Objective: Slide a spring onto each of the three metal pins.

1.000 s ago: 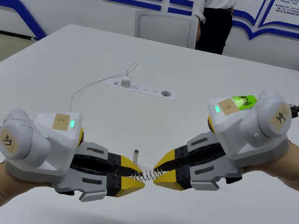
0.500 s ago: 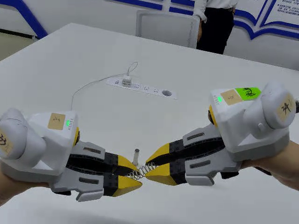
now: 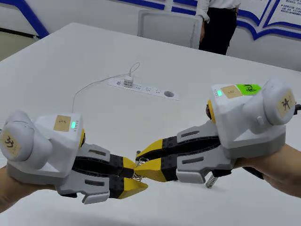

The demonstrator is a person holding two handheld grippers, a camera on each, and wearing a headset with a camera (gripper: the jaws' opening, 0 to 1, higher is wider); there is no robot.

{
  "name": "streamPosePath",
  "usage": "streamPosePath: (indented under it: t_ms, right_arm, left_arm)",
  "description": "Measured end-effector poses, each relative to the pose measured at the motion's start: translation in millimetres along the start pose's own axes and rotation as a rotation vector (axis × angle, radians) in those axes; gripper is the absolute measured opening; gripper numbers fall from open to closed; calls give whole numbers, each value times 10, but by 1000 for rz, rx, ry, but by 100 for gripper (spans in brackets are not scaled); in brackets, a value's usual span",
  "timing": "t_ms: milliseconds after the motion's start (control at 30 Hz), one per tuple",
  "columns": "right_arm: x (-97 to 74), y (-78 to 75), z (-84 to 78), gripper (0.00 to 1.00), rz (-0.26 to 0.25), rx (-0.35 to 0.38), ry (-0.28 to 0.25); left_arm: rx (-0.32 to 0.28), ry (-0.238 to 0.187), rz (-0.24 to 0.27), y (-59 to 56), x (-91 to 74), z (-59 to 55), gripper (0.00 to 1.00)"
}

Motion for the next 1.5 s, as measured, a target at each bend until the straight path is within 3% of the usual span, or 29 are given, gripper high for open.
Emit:
streamPosePath:
  t_ms: [267, 533, 700, 1100, 1500]
  right_arm:
    - [64, -51, 12, 10, -15, 7, 5]
    - [85, -141, 99, 10, -26, -2, 4]
    - [76, -215, 151, 10, -42, 0, -12]
    - [66, -490, 206, 10, -123, 22, -32]
    - [78, -906, 130, 10, -254, 94, -45]
  left_arm:
    - [-20, 16, 15, 30, -23, -48, 11]
    - [-68, -6, 72, 126, -111, -72, 13]
    - [-89, 15, 102, 179, -189, -131, 22]
    - [-134, 25, 147, 252, -325, -227, 34]
    - [-170, 43, 168, 282, -395, -331, 46]
Point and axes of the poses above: the centre of the closed fingertips' face, and the gripper's own axes: x roughly forward along the fingers, y roughly to its left, z roughly out of its top, the point moved 8 cm from there along -x, roughly backward along the fingers, and after that the axes turned 14 degrees about x, right-handed, at the moved point
